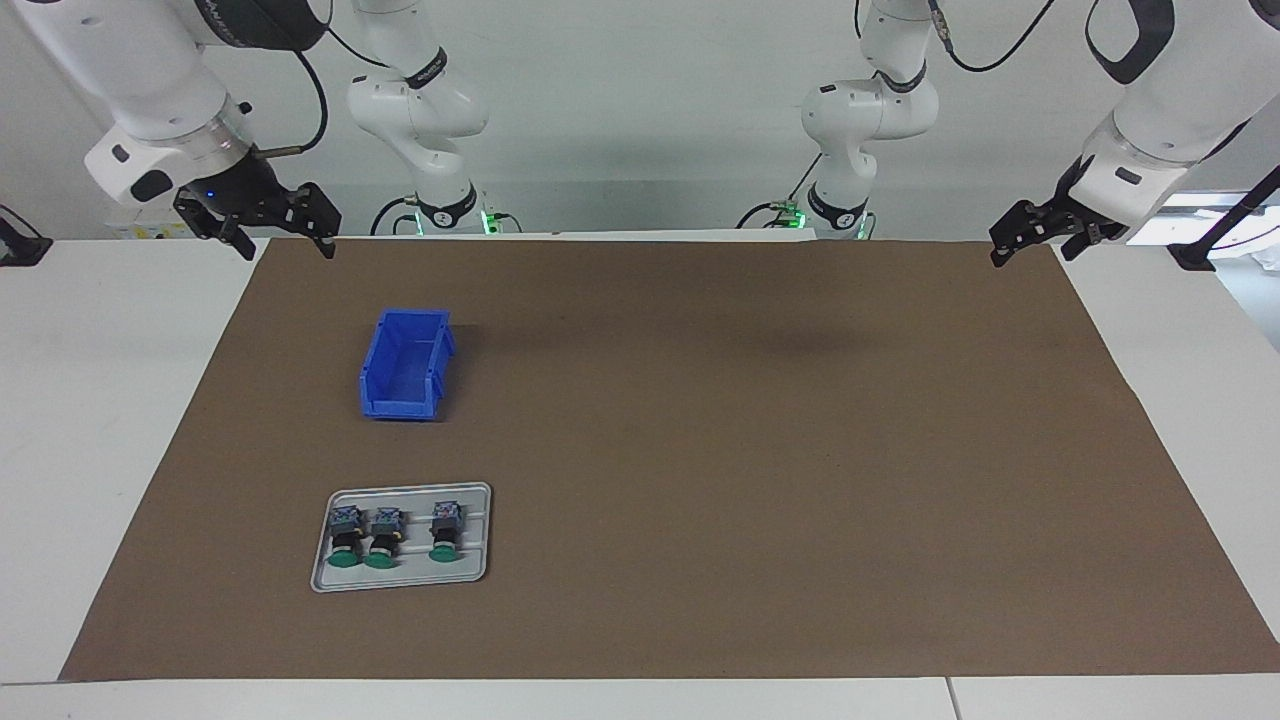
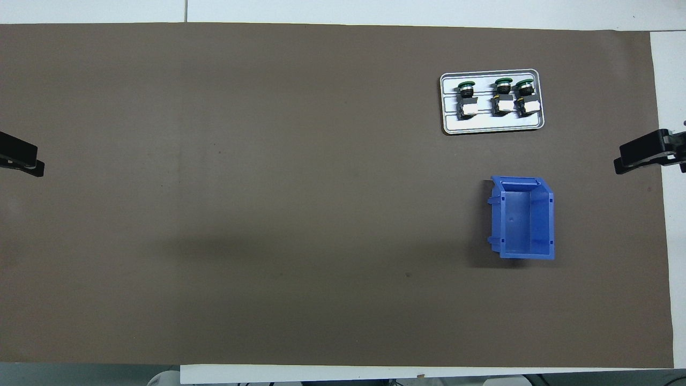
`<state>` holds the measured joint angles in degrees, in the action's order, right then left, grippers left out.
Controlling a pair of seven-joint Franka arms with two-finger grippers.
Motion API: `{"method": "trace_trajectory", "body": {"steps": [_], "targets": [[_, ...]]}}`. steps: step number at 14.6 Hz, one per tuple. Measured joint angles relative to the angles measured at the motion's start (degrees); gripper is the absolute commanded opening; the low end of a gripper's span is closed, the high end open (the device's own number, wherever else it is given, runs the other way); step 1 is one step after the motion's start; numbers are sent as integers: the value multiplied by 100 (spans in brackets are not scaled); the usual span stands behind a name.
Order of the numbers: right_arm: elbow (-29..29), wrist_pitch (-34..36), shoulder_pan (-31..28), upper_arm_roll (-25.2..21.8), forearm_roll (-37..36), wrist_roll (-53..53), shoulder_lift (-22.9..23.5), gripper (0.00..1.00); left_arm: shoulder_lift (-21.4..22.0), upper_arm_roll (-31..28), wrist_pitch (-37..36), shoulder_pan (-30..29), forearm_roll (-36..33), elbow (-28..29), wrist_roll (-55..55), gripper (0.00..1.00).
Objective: Place and press button with both arms
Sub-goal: 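Reach the right gripper toward the metal tray of green items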
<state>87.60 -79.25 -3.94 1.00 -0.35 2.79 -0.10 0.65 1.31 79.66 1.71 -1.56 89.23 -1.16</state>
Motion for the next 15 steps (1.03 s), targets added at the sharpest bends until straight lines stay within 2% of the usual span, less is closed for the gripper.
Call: {"method": "trace_trajectory", "body": {"steps": [10, 13, 15], "targets": [[30, -23, 5, 5, 39, 122, -17, 100, 31, -2, 27, 3, 0, -5, -2, 100], [97, -646, 318, 26, 117, 23, 124, 100, 34, -2, 34, 3, 0, -21, -2, 100], [112, -1260, 608, 35, 118, -283, 495, 100, 35, -2, 36, 3, 0, -25, -2, 100]]}}
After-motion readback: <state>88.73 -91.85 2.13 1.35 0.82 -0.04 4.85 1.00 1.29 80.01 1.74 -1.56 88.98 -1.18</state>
